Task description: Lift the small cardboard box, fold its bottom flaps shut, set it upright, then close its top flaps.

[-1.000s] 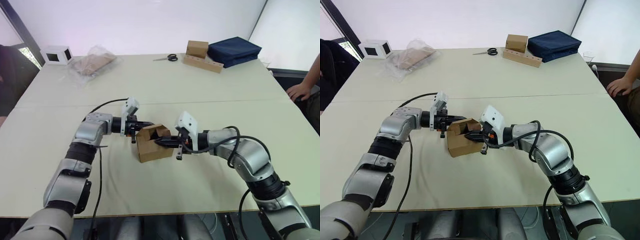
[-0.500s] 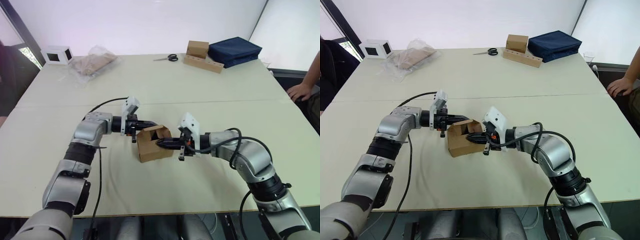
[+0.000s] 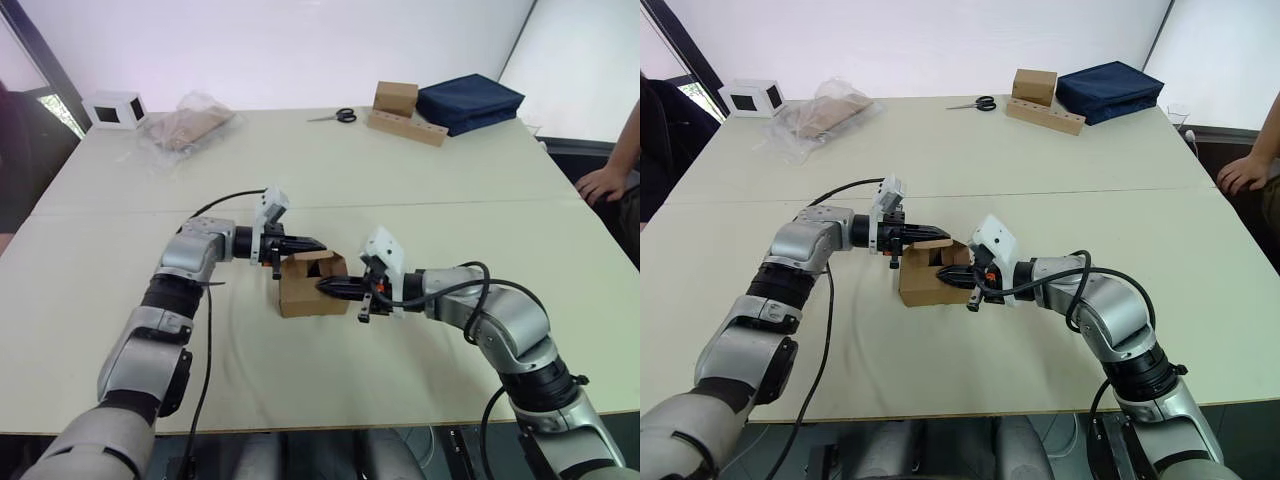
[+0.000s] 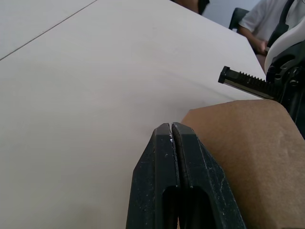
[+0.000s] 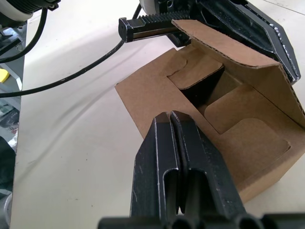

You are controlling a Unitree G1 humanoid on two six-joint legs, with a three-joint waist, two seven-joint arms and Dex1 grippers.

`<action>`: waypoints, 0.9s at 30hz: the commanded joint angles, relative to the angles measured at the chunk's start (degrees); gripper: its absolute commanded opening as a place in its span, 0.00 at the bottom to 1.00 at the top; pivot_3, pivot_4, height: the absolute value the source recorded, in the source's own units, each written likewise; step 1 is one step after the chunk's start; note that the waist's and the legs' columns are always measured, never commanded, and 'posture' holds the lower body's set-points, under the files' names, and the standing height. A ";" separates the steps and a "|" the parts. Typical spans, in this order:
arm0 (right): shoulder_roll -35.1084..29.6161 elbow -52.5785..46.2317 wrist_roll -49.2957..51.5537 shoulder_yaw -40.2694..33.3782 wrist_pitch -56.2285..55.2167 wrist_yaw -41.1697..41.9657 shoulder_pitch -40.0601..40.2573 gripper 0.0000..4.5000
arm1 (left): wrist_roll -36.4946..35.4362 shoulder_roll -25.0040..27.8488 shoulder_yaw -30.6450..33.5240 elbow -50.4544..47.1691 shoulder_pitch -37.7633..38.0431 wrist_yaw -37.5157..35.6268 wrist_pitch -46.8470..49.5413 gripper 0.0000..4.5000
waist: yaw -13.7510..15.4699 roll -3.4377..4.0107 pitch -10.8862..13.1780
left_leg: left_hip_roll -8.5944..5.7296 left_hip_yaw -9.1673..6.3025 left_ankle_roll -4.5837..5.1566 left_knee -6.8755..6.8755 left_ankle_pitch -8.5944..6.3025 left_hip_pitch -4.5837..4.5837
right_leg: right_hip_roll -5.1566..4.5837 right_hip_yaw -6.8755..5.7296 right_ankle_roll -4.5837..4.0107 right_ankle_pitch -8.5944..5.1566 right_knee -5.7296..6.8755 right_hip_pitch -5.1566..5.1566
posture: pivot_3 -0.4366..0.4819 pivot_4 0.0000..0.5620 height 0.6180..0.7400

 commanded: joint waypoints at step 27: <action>3.17 6.44 0.75 -1.36 -3.58 3.96 -3.07 0.00 | -37.16 11.92 29.91 -66.60 41.19 33.47 36.70 0.01 | -1.02 -0.01 -0.01 | 0.01 -0.04 0.03 -0.05 -0.02 0.04 | -0.14 0.02 0.00 0.00 0.04 0.01 | 0.48 0.27 1.00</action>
